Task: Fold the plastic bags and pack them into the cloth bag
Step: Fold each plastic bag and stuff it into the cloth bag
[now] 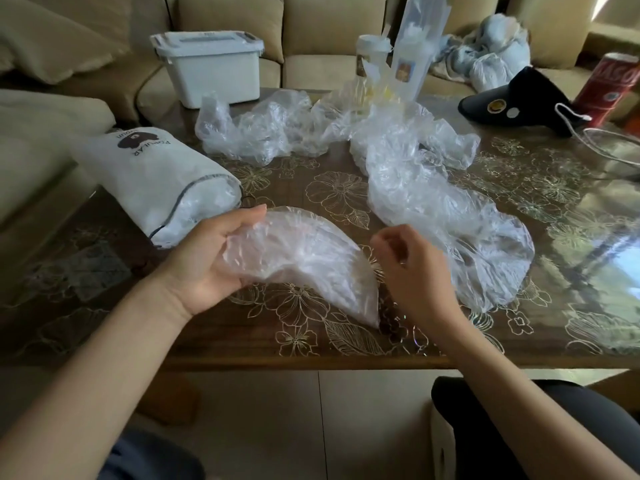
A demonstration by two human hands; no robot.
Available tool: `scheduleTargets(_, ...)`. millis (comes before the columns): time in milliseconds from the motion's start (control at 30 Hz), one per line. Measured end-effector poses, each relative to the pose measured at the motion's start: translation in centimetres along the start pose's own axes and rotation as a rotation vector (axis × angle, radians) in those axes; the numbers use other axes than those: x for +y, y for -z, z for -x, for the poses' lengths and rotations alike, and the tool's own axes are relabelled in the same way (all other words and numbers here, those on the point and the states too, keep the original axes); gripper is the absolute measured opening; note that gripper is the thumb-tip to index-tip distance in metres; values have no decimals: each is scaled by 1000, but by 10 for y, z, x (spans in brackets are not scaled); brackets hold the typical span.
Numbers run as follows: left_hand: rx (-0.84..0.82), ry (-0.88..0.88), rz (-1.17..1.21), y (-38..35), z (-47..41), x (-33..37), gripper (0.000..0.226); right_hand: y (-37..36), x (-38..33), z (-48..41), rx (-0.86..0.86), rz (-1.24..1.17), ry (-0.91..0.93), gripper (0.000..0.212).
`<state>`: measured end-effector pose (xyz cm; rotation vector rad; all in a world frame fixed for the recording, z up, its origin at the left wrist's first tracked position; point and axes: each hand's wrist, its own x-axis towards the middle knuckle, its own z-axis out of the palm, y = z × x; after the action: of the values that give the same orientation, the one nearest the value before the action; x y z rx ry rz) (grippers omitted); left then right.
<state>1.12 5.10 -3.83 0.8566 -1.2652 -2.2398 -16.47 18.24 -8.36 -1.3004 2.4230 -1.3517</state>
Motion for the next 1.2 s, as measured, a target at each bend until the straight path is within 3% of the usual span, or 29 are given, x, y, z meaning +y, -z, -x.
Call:
scheduleTargets(67,-85,24,-53,4,5,4,22,10,-16,-5,-70,-370,-19,19)
scheduleTargets(100,-118,34,-82,4,7,4,21,15,-24,-7,-191,-511,-42,35)
scheduleTargets(167,-146,39,-95,1,8,1,22,19,-33,-7,-506,-575,-132,68)
scheduleTargets(200,-157,42,-81,-1,8,-1,25,19,-35,-5,-645,-581,-200,74)
scheduleTargets(300,-154,54,-53,-3,5,-1,29,16,-31,1,-873,-729,-390,55)
scheduleTargets(400,-121,60,-14,1,4,3,23,13,-20,6,-1034,-785,-348,41)
scheduleTargets(500,-127,67,35,13,0,6,28,12,-13,7,-1076,-776,-310,22)
scheduleTargets(633,-185,89,64,29,-6,10,64,18,-7,8,-1140,-620,-189,15)
scheduleTargets(767,-219,55,83,34,-5,13,50,35,3,3,-1167,-564,-190,16)
scheduleTargets(833,-251,55,47,30,-2,12,36,44,5,-3,-1054,-627,-189,30)
scheduleTargets(900,-310,84,-26,21,2,8,28,45,1,-6,-920,-754,-214,66)
scheduleTargets(967,-442,126,-119,11,4,2,24,38,-14,0,-957,-804,-253,86)
scheduleTargets(1033,-515,138,-216,6,6,-4,19,26,-25,6,-1049,-691,-250,76)
scheduleTargets(1100,-527,93,-346,1,4,-6,17,16,-27,10,-1068,-592,-197,51)
scheduleTargets(1200,-365,-55,-330,-2,1,-6,29,9,-25,12,-950,-543,-245,30)
